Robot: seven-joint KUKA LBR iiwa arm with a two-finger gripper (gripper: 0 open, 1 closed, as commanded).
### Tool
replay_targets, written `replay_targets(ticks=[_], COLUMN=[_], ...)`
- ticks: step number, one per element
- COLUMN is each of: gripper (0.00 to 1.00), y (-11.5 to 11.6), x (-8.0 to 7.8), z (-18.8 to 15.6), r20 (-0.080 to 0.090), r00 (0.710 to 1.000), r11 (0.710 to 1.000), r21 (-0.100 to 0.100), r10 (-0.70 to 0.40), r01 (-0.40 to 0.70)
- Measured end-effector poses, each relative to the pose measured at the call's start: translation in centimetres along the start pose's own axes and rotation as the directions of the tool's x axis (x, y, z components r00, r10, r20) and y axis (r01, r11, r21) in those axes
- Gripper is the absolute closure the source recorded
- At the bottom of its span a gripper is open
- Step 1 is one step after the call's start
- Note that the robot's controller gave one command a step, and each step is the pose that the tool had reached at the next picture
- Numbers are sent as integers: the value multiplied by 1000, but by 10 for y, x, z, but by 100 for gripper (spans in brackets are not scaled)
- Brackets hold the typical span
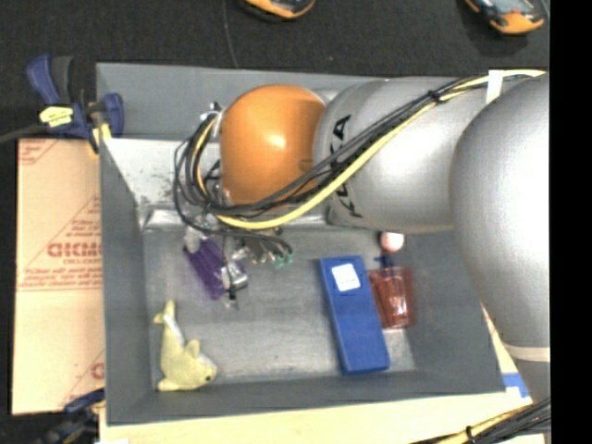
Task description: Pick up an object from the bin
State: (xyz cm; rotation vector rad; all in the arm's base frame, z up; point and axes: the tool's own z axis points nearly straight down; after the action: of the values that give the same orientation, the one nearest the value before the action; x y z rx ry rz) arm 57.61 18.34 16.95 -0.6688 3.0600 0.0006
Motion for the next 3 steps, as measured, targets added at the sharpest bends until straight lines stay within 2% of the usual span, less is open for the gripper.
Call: replay_targets(ticks=[1, 2, 3], gripper=[0, 0, 0], y=[-7, -17, -37], x=[4, 2, -24], z=[31, 51, 69], r20=[6, 3, 8], r00=[997, 994, 937], r11=[997, 994, 937], r21=[-1, 0, 2], r10=[-82, -113, -350], r01=[82, 113, 350])
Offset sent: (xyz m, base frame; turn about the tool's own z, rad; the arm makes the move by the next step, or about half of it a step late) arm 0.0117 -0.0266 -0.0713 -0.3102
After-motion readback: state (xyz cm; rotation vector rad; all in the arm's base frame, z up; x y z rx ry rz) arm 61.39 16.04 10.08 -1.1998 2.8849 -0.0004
